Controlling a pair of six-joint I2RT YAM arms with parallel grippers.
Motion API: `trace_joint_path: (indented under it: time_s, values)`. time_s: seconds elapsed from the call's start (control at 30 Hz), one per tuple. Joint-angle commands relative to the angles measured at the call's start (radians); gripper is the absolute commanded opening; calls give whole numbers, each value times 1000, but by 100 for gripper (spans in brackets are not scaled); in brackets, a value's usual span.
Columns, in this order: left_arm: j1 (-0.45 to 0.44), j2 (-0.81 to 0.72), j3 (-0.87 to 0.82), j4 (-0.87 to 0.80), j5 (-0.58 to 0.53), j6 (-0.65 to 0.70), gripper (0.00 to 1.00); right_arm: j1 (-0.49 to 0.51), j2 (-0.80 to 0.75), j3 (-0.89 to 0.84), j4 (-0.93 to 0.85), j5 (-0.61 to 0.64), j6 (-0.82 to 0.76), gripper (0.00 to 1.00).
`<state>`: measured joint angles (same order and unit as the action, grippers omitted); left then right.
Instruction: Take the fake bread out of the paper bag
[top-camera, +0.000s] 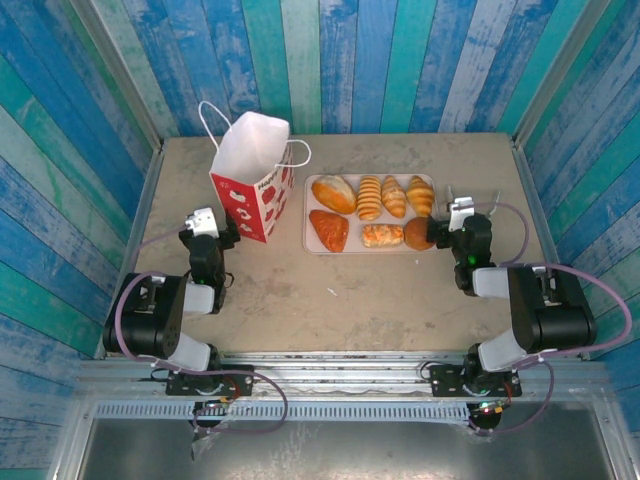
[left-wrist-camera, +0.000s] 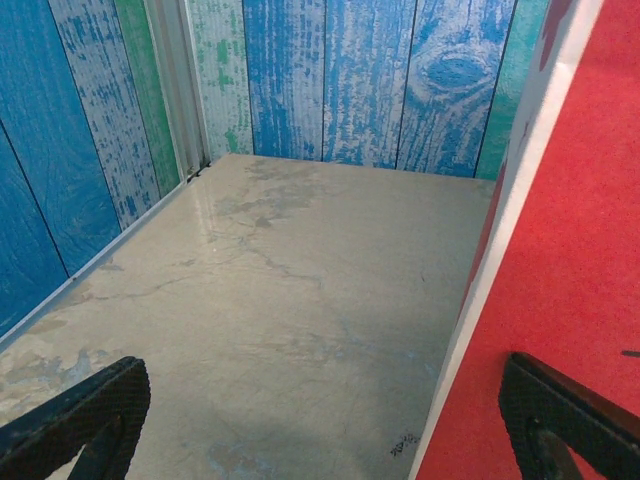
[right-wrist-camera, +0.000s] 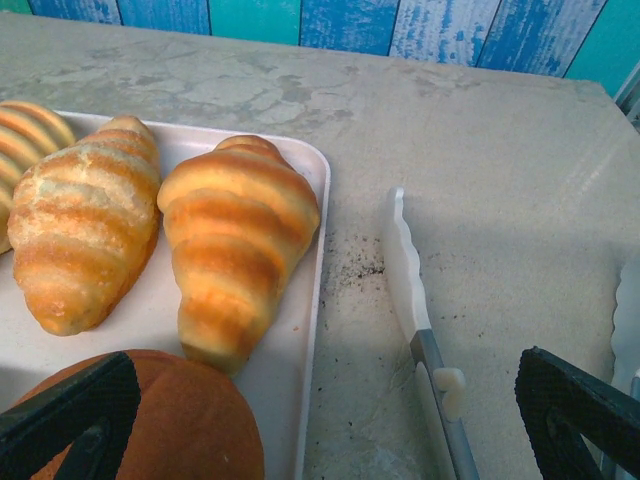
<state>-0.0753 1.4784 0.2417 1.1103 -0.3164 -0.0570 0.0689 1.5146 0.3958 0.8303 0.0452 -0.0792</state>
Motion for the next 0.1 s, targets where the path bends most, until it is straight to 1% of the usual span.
trace_joint_path:
  time_s: [0.0, 0.07]
  values:
    - [4, 23, 10, -1, -17, -4, 94, -1, 2, 17, -2, 10, 6, 100]
    - [3, 23, 11, -1, -16, -4, 94, -1, 1, 15, -3, 11, 6, 100]
